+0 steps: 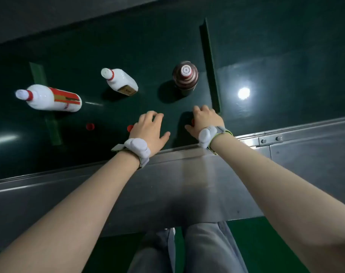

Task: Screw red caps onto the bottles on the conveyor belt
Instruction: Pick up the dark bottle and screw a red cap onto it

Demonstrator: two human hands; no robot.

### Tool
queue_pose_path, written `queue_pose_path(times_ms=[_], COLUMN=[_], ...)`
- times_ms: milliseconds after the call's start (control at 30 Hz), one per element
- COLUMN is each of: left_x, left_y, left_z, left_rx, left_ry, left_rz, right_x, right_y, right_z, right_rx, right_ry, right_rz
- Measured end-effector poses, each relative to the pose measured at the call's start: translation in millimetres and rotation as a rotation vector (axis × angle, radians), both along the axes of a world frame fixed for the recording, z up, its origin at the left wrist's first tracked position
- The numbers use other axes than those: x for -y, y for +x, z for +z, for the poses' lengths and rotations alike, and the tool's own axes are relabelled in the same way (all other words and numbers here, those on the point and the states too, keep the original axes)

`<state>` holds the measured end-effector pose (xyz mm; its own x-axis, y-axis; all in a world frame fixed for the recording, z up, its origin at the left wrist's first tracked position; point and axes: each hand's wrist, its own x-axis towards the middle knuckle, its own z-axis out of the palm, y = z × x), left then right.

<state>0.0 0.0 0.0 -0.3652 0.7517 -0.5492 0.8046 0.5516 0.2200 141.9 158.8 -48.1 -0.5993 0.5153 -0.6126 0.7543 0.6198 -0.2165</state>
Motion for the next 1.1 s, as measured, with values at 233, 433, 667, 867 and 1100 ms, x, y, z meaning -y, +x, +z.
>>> queue_pose_path(times_ms=[233, 433, 667, 867, 1100], left_x=[-8.5, -44.2, -88.8, -121.9, -126.8], left_y=[5.2, 0.6, -3.4, -9.6, -4.7], left_z=[-11.0, 13.7, 50.0, 65.4, 34.3], left_rx=[0.02, 0.003, -0.02, 0.063, 0.143], left_ry=[-0.019, 0.134, 0.225, 0.216, 0.196], left_rz=[0.031, 0.099, 0.177, 0.293, 0.352], right_x=[2.5, -13.8, -43.7, -66.5, -61.8], right_y=[-3.1, -6.9, -19.8, -34.2, -30.9], right_z=[-19.9, 15.3, 84.0, 140.1, 147.2], right_rx=[0.093, -0.009, -0.205, -0.407, -0.419], right_ry=[0.006, 0.088, 0.172, 0.234, 0.236], right_rz=[0.016, -0.035, -0.111, -0.132, -0.081])
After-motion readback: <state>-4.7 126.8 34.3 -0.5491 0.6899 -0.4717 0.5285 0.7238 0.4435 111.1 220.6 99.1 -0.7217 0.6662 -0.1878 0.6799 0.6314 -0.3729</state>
